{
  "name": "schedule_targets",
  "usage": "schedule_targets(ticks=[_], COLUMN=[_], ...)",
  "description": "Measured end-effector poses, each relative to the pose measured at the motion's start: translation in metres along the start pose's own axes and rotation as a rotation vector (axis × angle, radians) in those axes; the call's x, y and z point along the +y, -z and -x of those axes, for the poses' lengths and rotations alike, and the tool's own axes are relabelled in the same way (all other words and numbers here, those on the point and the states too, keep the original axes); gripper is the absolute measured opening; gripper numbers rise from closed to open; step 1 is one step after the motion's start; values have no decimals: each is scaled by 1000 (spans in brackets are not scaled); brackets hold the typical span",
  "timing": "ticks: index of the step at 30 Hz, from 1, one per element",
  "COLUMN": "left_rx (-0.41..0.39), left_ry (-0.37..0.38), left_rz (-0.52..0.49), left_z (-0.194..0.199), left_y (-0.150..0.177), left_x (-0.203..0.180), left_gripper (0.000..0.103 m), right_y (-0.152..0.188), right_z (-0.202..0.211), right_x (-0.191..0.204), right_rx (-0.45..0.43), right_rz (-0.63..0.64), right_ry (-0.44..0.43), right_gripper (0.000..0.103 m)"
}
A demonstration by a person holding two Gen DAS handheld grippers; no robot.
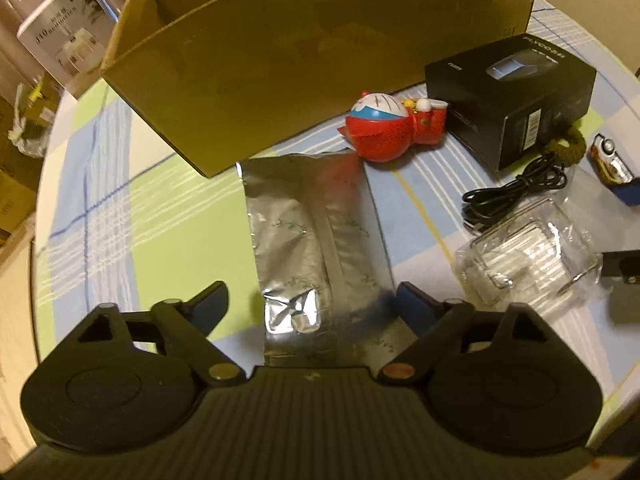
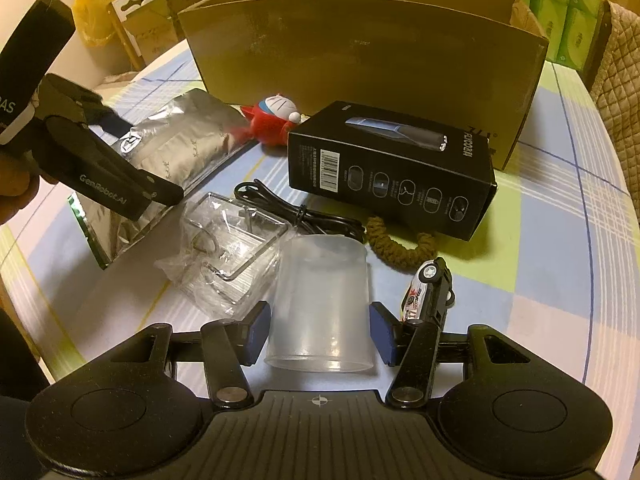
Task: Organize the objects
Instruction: 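Grasp the silver foil pouch with the left tool while the right tool grasps the clear cup, then carry the foil pouch and clear cup over the cardboard box with both tools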
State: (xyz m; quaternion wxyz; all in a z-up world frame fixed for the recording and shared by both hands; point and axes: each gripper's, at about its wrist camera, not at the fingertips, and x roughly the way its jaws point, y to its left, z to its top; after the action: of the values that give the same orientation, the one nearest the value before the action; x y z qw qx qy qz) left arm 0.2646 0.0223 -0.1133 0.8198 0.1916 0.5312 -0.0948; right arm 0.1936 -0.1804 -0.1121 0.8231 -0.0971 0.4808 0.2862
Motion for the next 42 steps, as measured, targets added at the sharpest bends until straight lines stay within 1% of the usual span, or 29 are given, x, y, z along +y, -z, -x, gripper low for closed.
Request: schedule_targets(ticks=[1,2,3,4,5,9,11,15,19,22,26,31,42], left_rx=[4,12,20,21,24,36,42,47,42,38,26,-7,-61], left_ry=[11,26,32,39,61,130,151,165,206,222,208,195,188], left_rz=[3,7,10,13,27,76,91,110,150,164,156,156,169], left_z=[0,-1,-2,-2,-2,3,6,14,26,36,52,74,111], left_y=[0,0,0,0,1,6,9,19,26,27,24,22,26], left_x=[1,1,2,2,4,17,22,34,47,54,56,55,45], left_gripper=[75,60,54,51,45,38,37,37,37,36,36,36,36], right_y=[0,0,0,0,1,1,1,0,-2,-3,-3,-4,-9], right_z=[0,0,0,0,1,4,6,10,15,21,30,43,72], right_x=[0,0,0,0,0,-1,-1,1,2,4,6,10,19], right_rx=[1,2,3,5,6,2,-2,-12,-21,-33,-50,-67,-111], right_rz=[1,2,-1,-3,-3,-16,-14,-23,-29,-37,-45,-46,-42], right_ry=[-1,-1,-3,-5,-5,-8,-9,-9,-9,-13,-20,-20,-12], right_gripper=[51,51,51,50,50,50,50,50,50,50,50,50,50])
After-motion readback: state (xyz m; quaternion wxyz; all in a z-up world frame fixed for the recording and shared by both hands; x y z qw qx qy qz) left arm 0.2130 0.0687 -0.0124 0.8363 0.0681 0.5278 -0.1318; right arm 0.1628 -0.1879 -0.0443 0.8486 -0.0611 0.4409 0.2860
